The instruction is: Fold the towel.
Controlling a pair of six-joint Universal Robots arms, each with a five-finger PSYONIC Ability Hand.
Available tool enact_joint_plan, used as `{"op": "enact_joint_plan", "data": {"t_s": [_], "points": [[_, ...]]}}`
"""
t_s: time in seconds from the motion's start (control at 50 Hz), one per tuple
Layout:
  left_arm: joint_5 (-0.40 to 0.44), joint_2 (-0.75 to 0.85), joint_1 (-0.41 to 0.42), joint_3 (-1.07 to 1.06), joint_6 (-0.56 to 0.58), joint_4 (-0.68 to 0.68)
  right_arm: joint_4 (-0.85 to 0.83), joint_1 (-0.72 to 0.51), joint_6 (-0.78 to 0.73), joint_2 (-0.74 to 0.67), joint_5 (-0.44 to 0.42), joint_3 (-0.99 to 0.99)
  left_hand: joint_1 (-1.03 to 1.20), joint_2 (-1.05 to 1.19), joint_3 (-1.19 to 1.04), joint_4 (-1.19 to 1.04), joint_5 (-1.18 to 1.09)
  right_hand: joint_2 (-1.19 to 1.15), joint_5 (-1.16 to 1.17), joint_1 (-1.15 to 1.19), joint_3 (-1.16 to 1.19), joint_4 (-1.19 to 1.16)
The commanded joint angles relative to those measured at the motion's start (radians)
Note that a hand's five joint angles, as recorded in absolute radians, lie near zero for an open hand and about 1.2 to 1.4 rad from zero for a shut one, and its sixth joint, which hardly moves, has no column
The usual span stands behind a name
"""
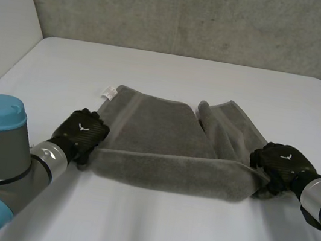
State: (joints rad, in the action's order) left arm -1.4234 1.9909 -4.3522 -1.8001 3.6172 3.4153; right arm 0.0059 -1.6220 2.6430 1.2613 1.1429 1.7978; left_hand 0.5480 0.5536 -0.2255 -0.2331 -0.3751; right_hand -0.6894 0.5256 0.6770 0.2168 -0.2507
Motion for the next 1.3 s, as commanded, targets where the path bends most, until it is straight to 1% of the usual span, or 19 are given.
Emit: {"op": "enact_joint_plan", "data": {"t_s": [0.02, 0.06, 0.12, 0.36, 0.4, 0.44, 0.54, 0.58, 0.6, 0.62, 0.66, 0.68, 0.74, 0.78, 0.9, 1.0, 1.06, 1.16, 1.3], "points": [[0.001, 0.011, -0.024, 0.005, 0.003, -0.010, 0.008, 0.043, -0.067, 0.003, 0.003, -0.001, 0.326, 0.320, 0.051, 0.059, -0.324, 0.017, -0.028, -0.005, -0.042, 0.076], [0.001, 0.011, -0.033, 0.005, 0.003, -0.019, 0.008, 0.048, -0.074, 0.001, 0.003, -0.001, 0.452, 0.446, 0.051, 0.059, -0.450, 0.017, -0.028, -0.005, -0.042, 0.076], [0.001, 0.011, -0.037, 0.005, 0.003, -0.027, 0.008, 0.057, -0.078, -0.002, 0.003, -0.001, 0.505, 0.499, 0.051, 0.059, -0.503, 0.017, -0.028, -0.005, -0.042, 0.076], [0.001, 0.009, -0.041, 0.002, 0.001, -0.037, 0.011, 0.059, -0.058, -0.017, 0.011, 0.012, 0.532, 0.526, 0.051, 0.059, -0.530, 0.035, -0.046, -0.023, -0.042, 0.076], [0.001, 0.009, -0.043, 0.002, 0.001, -0.037, 0.011, 0.054, -0.058, -0.014, 0.011, 0.017, 0.576, 0.570, 0.051, 0.059, -0.574, 0.055, -0.066, -0.043, -0.042, 0.076], [0.000, 0.009, -0.044, 0.002, 0.001, -0.037, 0.011, 0.051, -0.058, -0.011, 0.011, 0.028, 0.704, 0.699, 0.051, 0.059, -0.703, 0.085, -0.095, -0.072, -0.042, 0.076], [0.000, 0.009, -0.056, 0.004, 0.001, -0.037, 0.003, 0.051, -0.061, -0.019, 0.012, 0.054, 0.848, 0.842, 0.051, 0.059, -0.846, 0.050, -0.060, -0.037, -0.042, 0.076], [0.000, 0.009, -0.064, 0.005, 0.001, -0.037, 0.002, 0.054, -0.061, -0.022, 0.018, 0.058, 0.848, 0.843, 0.051, 0.059, -0.847, -0.006, -0.004, 0.019, -0.042, 0.076], [0.001, 0.008, -0.072, 0.007, 0.001, -0.039, 0.002, 0.062, -0.063, -0.028, 0.023, 0.060, 0.848, 0.843, 0.051, 0.059, -0.847, -0.189, 0.179, 0.202, -0.042, 0.076], [0.001, 0.008, -0.072, 0.007, 0.001, -0.039, 0.002, 0.062, -0.063, -0.028, 0.023, 0.060, 0.848, 0.843, 0.051, 0.059, -0.847, -0.191, 0.180, 0.204, -0.042, 0.076], [0.001, 0.000, -0.089, 0.007, 0.001, -0.041, -0.003, 0.077, -0.078, -0.026, 0.026, 0.051, 0.848, 0.843, 0.051, 0.059, -0.847, -0.704, 0.694, 0.717, -0.042, 0.076], [0.001, 0.000, -0.089, 0.007, 0.001, -0.041, -0.003, 0.077, -0.078, -0.026, 0.026, 0.051, 0.848, 0.843, 0.051, 0.059, -0.847, -0.707, 0.696, 0.719, -0.042, 0.076], [0.003, -0.026, -0.102, 0.007, -0.005, -0.065, 0.009, 0.116, -0.080, 0.001, 0.011, 0.026, 0.848, 0.843, 0.051, 0.059, -0.847, -0.707, 0.696, 0.719, -0.042, 0.076], [0.009, -0.088, -0.122, 0.001, -0.012, -0.105, 0.017, 0.143, -0.075, 0.071, 0.014, 0.015, 0.848, 0.843, 0.051, 0.059, -0.847, -0.707, 0.696, 0.719, -0.042, 0.076], [0.014, -0.208, -0.136, -0.012, -0.018, -0.166, 0.088, 0.152, -0.072, 0.201, -0.006, -0.001, 0.848, 0.843, 0.051, 0.059, -0.847, -0.707, 0.696, 0.719, -0.042, 0.076], [0.015, -0.380, -0.165, -0.021, -0.069, -0.215, 0.204, 0.181, -0.066, 0.331, -0.116, -0.038, 0.848, 0.843, 0.051, 0.059, -0.847, -0.707, 0.696, 0.719, -0.042, 0.076], [0.017, -0.420, -0.173, -0.019, -0.083, -0.218, 0.227, 0.192, -0.064, 0.372, -0.155, -0.060, 0.848, 0.843, 0.051, 0.059, -0.847, -0.707, 0.696, 0.719, -0.042, 0.076], [0.018, -0.521, -0.188, 0.002, -0.103, -0.222, 0.232, 0.191, -0.060, 0.405, -0.161, -0.092, 0.848, 0.843, 0.051, 0.059, -0.847, -0.707, 0.696, 0.719, -0.042, 0.076], [0.018, -0.531, -0.187, 0.022, -0.103, -0.223, 0.230, 0.183, -0.057, 0.409, -0.160, -0.138, 0.848, 0.843, 0.051, 0.059, -0.847, -0.707, 0.696, 0.719, -0.042, 0.076]]}}
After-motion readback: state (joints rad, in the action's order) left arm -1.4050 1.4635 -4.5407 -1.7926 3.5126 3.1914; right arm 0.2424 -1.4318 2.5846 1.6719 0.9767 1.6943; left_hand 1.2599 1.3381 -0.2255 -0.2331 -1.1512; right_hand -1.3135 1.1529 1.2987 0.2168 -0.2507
